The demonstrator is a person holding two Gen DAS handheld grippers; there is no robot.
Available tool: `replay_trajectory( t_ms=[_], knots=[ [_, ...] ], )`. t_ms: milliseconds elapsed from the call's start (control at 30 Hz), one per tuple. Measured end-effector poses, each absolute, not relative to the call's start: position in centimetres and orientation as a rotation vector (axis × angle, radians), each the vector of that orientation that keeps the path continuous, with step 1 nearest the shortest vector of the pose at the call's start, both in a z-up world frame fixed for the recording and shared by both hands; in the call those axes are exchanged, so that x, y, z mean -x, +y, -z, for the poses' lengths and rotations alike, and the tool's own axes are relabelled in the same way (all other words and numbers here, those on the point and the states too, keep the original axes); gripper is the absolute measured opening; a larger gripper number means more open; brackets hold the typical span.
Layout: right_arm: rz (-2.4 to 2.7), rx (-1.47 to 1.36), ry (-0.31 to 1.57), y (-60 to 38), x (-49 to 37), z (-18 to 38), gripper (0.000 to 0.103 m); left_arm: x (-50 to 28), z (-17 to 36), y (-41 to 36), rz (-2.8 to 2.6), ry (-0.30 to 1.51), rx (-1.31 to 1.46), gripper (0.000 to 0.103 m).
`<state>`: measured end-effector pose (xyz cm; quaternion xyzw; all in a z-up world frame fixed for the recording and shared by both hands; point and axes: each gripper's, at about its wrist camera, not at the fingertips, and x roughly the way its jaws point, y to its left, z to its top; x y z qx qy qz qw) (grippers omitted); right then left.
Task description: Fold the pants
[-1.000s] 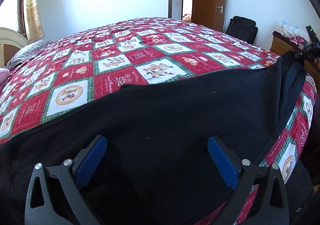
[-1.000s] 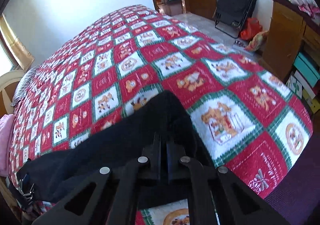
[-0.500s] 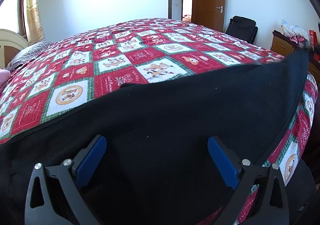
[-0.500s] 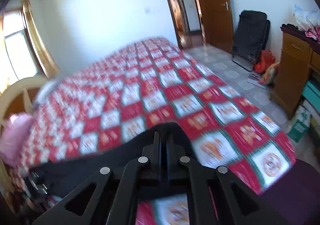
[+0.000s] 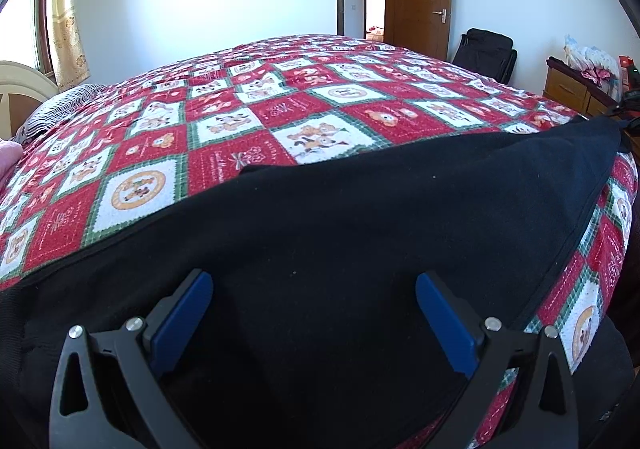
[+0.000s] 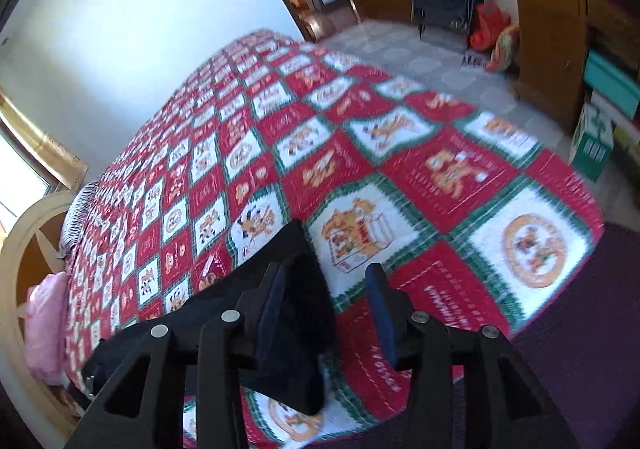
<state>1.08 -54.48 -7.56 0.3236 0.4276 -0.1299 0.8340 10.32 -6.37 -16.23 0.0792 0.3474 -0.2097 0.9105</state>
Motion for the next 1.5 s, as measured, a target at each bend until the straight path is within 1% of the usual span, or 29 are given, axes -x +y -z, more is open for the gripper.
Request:
replay_trajectory(
  t_ms=[100, 167, 200, 400, 500, 567, 600, 633, 667, 700, 867, 933, 1100, 1133, 1167, 1200, 1233, 1300, 1333, 1367, 1400, 1433, 1500],
  knots=[
    [0.244, -0.725, 0.976, -53.9, -3.1, 9.2, 0.044, -10.3, 16.2, -6.3, 0.433, 0.715, -0.163, 0.103],
    [0.248, -0.683, 0.979, -53.0, -4.0, 9.1, 0.02, -10.3, 16.2, -6.3, 0.435, 0.713, -0.162, 0.103],
    [0.251, -0.642, 0.966, -52.4, -4.2, 8.6, 0.014, -10.3, 16.2, -6.3, 0.435, 0.712, -0.16, 0.103],
    [0.228, -0.47, 0.752, -49.3, -4.4, 3.2, 0.012, -10.2, 16.2, -6.3, 0.43, 0.705, -0.155, 0.103],
    [0.332, -0.345, 0.762, -48.8, -5.7, 3.4, 0.012, -10.2, 16.2, -6.3, 0.43, 0.703, -0.155, 0.103],
    [0.424, -0.316, 0.812, -50.5, -6.1, 4.5, 0.013, -10.2, 16.2, -6.3, 0.431, 0.702, -0.155, 0.103],
    [0.455, -0.341, 0.853, -51.4, -6.1, 5.3, 0.02, -10.2, 16.2, -6.3, 0.43, 0.702, -0.154, 0.103],
    [0.479, -0.368, 0.866, -52.1, -5.8, 5.8, 0.04, -10.2, 16.2, -6.3, 0.43, 0.701, -0.153, 0.103],
    [0.495, -0.408, 0.86, -52.8, -4.9, 6.2, 0.046, -10.1, 16.2, -6.3, 0.431, 0.7, -0.153, 0.103],
    [0.487, -0.454, 0.855, -53.3, -4.0, 6.5, 0.048, -10.0, 16.2, -6.2, 0.43, 0.697, -0.153, 0.103],
    [0.395, -0.597, 0.818, -53.4, 1.0, 6.0, 0.048, -10.0, 16.2, -6.3, 0.424, 0.692, -0.153, 0.103],
    [0.319, -0.609, 0.82, -52.4, 1.9, 5.9, 0.048, -10.0, 16.1, -6.3, 0.424, 0.694, -0.154, 0.103],
    [0.321, -0.393, 0.994, -48.6, 0.9, 7.8, 0.048, -10.0, 16.2, -6.3, 0.425, 0.692, -0.152, 0.103],
    [0.328, -0.375, 0.997, -48.4, 0.8, 8.0, 0.044, -10.0, 16.2, -6.3, 0.426, 0.692, -0.152, 0.103],
    [0.333, -0.349, 0.995, -48.3, 0.6, 8.1, 0.037, -10.0, 16.2, -6.3, 0.426, 0.693, -0.152, 0.103],
    [0.332, -0.333, 0.998, -48.2, 0.5, 8.1, 0.024, -10.0, 16.2, -6.3, 0.426, 0.693, -0.153, 0.103],
    [0.323, -0.341, 0.996, -48.2, 0.3, 7.9, 0.023, -10.0, 16.2, -6.3, 0.426, 0.693, -0.153, 0.103],
    [0.287, -0.447, 0.972, -49.3, -0.1, 7.4, 0.024, -10.0, 16.2, -6.3, 0.425, 0.692, -0.153, 0.103],
    [0.275, -0.49, 0.962, -49.9, -0.3, 7.3, 0.026, -10.0, 16.2, -6.3, 0.425, 0.692, -0.152, 0.103],
    [0.261, -0.541, 0.949, -50.6, -0.6, 7.1, 0.033, -10.0, 16.2, -6.3, 0.425, 0.69, -0.152, 0.103],
    [0.258, -0.577, 0.942, -51.2, -0.8, 7.1, 0.051, -9.9, 16.2, -6.3, 0.425, 0.69, -0.152, 0.103],
    [0.258, -0.595, 0.945, -51.4, -1.1, 7.2, 0.054, -10.0, 16.2, -6.3, 0.425, 0.69, -0.152, 0.103],
    [0.235, -0.632, 1.013, -51.9, -2.5, 8.2, 0.054, -9.9, 16.3, -6.3, 0.424, 0.689, -0.153, 0.103]
  ],
)
